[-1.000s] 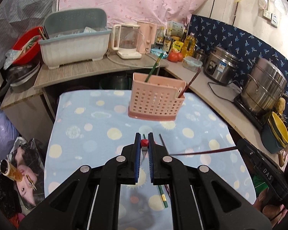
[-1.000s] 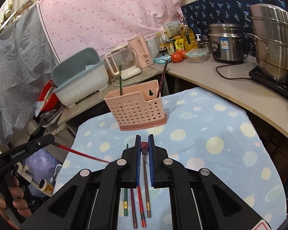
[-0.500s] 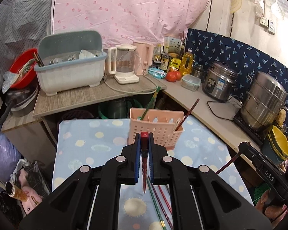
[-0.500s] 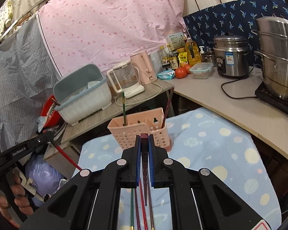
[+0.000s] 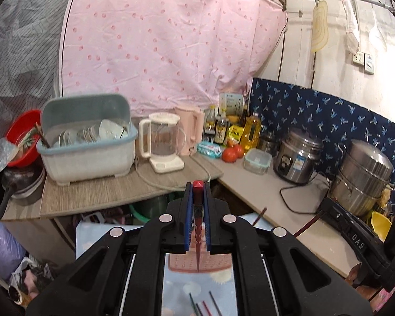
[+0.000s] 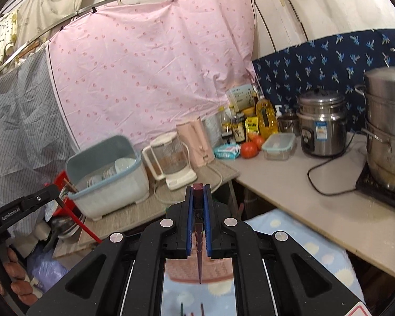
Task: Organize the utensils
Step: 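Lift both chopsticks and drop them into the pink holder with both tools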
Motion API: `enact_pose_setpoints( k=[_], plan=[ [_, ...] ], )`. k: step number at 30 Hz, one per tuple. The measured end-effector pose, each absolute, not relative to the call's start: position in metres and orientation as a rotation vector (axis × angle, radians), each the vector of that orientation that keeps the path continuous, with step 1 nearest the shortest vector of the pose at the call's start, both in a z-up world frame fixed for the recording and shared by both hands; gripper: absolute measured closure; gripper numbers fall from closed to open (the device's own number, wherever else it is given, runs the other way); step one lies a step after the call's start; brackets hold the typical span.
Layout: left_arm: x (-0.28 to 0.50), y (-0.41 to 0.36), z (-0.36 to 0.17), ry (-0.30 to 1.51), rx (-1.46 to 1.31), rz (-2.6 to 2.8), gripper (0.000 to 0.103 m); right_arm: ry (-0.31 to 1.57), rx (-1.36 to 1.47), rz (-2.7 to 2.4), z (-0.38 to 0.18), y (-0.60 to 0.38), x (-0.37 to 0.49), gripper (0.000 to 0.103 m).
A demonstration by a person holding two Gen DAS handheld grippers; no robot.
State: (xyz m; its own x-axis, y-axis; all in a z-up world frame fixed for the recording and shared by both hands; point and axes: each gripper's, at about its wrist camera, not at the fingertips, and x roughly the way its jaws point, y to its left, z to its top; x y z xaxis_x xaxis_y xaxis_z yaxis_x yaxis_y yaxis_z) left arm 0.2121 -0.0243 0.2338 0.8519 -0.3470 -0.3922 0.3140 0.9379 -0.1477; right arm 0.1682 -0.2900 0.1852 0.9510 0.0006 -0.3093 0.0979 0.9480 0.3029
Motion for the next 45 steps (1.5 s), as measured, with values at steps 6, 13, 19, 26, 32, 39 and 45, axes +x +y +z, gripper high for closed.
enact_pose_setpoints(
  k=[6, 13, 19, 26, 32, 39, 45],
  plan=[
    [0.241, -0.038, 0.240, 0.358, -0.050, -0.307, 0.096, 0.275, 0.283, -0.089, 0.189, -0.290, 0.206, 0.096],
    [0.282, -0.041, 0.206, 0.397, -0.062, -0.284, 0.096, 0.319, 0.269, -0.089, 0.160, -0.291, 0.247, 0.096],
    [0.305, -0.043, 0.180, 0.440, -0.061, -0.278, 0.096, 0.391, 0.272, -0.077, 0.126, -0.286, 0.270, 0.096],
    [0.321, -0.046, 0.161, 0.476, -0.051, -0.275, 0.096, 0.448, 0.261, -0.060, 0.099, -0.279, 0.282, 0.096],
    [0.327, -0.042, 0.152, 0.495, -0.056, -0.272, 0.096, 0.485, 0.257, -0.051, 0.082, -0.276, 0.286, 0.096],
    [0.310, -0.036, 0.184, 0.429, -0.101, -0.299, 0.096, 0.464, 0.284, -0.049, 0.088, -0.281, 0.285, 0.096],
    [0.292, -0.032, 0.206, 0.317, -0.145, -0.297, 0.096, 0.452, 0.296, -0.047, 0.092, -0.285, 0.283, 0.096]
  ],
)
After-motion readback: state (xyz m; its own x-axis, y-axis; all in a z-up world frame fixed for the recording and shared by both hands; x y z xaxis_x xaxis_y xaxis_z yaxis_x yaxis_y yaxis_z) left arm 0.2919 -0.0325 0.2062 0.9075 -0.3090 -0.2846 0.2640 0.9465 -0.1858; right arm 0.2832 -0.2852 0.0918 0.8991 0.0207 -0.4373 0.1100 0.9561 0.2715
